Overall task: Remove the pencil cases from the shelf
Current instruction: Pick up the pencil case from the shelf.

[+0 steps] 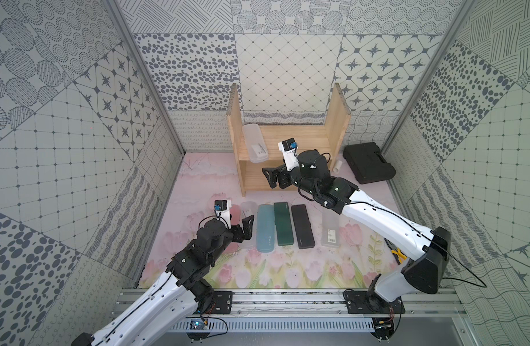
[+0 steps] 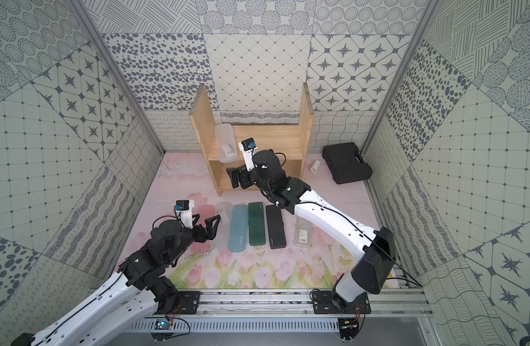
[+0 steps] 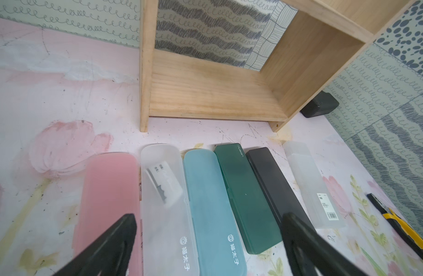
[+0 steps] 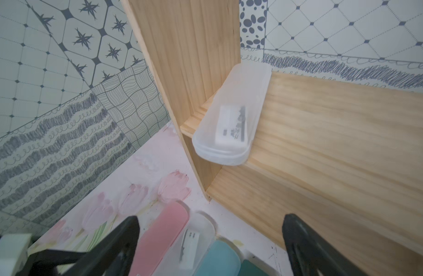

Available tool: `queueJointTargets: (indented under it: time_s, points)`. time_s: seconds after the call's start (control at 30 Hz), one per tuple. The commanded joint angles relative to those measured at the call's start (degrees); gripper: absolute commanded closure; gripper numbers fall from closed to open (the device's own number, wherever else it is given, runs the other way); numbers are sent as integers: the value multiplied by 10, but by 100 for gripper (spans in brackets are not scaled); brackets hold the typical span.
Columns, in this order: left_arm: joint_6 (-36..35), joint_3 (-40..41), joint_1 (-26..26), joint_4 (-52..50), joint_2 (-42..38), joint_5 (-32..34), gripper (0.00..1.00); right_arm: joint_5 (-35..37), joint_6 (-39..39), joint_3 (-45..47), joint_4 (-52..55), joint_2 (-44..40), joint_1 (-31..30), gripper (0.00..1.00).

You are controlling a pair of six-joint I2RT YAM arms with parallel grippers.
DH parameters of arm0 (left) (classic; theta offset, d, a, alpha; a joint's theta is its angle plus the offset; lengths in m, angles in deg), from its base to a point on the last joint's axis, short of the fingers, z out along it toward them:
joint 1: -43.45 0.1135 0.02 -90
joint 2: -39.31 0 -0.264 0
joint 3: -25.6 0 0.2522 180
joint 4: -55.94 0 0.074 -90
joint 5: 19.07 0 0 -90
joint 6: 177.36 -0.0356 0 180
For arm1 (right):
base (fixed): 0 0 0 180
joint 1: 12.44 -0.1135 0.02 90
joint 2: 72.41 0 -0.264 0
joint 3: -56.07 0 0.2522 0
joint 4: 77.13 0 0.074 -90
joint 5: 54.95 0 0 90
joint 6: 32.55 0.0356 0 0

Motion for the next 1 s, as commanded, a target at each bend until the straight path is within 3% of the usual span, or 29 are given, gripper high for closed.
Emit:
queueJointTargets:
  time_s: [0.0, 0.67, 0.97]
  points:
    - [-5, 17, 2, 17, -49, 83, 1, 45, -16, -56, 7, 50, 2, 2]
    - [-4, 25, 2, 15, -49, 93, 1, 72, -13, -278, 48, 247, -1, 6]
    - [-3, 26, 3, 16, -50, 90, 1, 155, -36, -399, 121, 323, -18, 8]
